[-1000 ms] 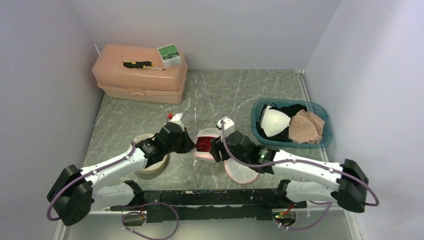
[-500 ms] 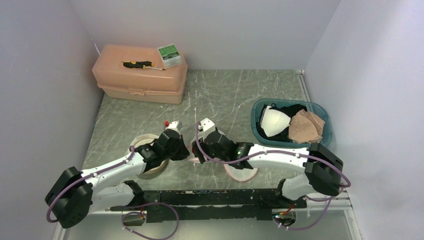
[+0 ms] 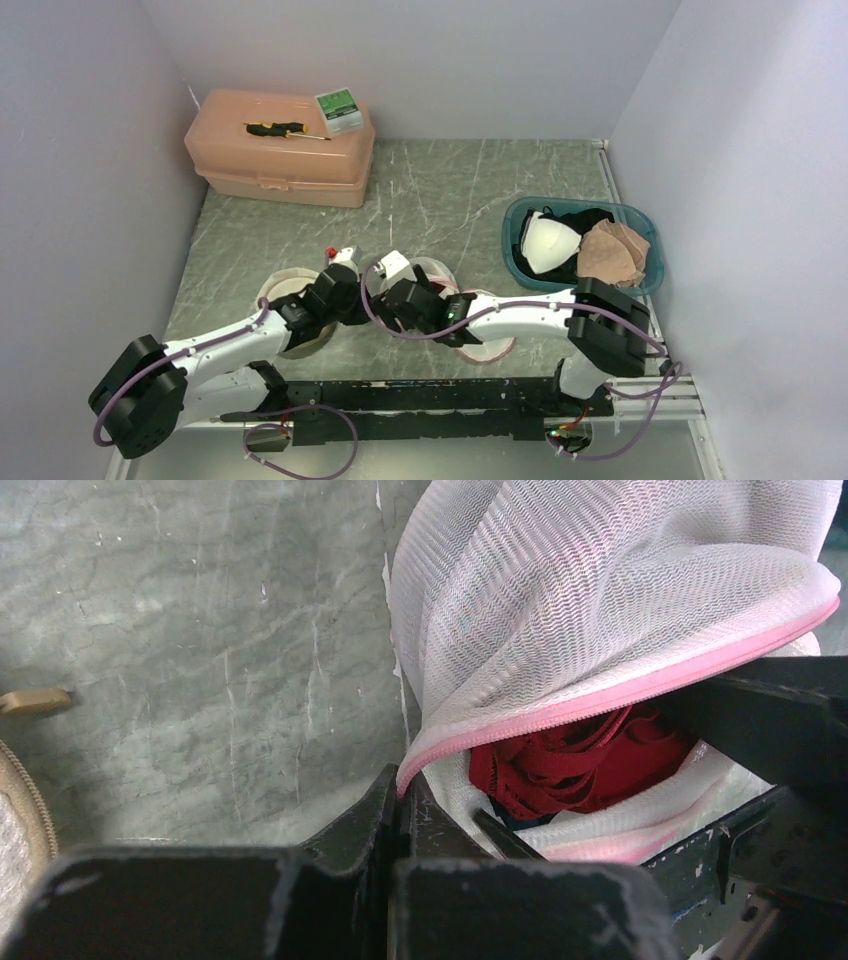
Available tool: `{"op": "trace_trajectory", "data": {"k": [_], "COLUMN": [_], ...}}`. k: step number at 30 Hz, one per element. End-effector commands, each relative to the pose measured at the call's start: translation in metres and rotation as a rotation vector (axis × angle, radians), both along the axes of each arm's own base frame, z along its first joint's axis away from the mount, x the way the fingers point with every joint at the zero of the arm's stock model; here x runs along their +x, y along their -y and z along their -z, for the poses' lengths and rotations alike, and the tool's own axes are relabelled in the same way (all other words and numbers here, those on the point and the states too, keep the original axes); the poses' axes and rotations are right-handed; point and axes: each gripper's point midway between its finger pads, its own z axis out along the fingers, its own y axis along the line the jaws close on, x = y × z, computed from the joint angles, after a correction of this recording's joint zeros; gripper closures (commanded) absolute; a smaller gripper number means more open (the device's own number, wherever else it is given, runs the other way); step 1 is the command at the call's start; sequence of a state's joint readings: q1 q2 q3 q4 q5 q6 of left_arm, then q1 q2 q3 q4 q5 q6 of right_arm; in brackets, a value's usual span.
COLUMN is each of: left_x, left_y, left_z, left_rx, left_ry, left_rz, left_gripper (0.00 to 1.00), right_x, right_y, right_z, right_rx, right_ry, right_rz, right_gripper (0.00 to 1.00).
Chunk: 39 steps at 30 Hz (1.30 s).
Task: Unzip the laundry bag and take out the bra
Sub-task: Pick up the bra from the laundry bag.
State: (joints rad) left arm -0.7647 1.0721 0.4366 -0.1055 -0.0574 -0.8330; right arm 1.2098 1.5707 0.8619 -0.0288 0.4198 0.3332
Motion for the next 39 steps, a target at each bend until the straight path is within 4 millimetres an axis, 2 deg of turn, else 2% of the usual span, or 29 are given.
{"op": "trace_trajectory", "data": {"k": [1,5,15,19,23,27,33,39], "left_x": [0.001,0.001,0.001,0.003,0.005,0.006,0.009,0.012], "left_y": [0.009,0.01,0.012,0.014,0.014,0.017,0.019,0.022], "left_z": [-0.01,-0.011,-0.014,-0.014,-0.013,-0.017,-0.022,-0.027], "left_rx": [-0.06,-0.071,-0.085,-0.083,-0.074,-0.081,-0.084,-0.09], "left_ry": [0.023,0.023,0.028,0.028,0.029,0.033,0.043,0.053], "left_rz": [0.013,0.015,0.016,0.017,0.017,0.023,0.025,0.03], "left_gripper": [0.97,0.97,0.97,0.97,0.97,0.97,0.97,0.97], "right_x": [0.012,0.017,0.019,0.014,0.012,0.011,0.008,0.001], "right_y": [-0.001,0.007,0.019,0.018,0.023,0.03,0.034,0.031], "right_z": [-0.002,0.003,-0.024,-0.039,-0.052,-0.057,-0.06,-0.063], "right_rx": [-0.039,-0.07,-0.008,0.057,0.103,0.142,0.21,0.368], "right_ry": [0.066,0.089,0.14,0.133,0.122,0.104,0.06,-0.044], "right_rz": [0.09,0.145,0.188,0.164,0.159,0.161,0.127,0.064], "right_gripper": [0.23,0.3,0.75,0.78,0.86,0.99,1.0,1.0]}}
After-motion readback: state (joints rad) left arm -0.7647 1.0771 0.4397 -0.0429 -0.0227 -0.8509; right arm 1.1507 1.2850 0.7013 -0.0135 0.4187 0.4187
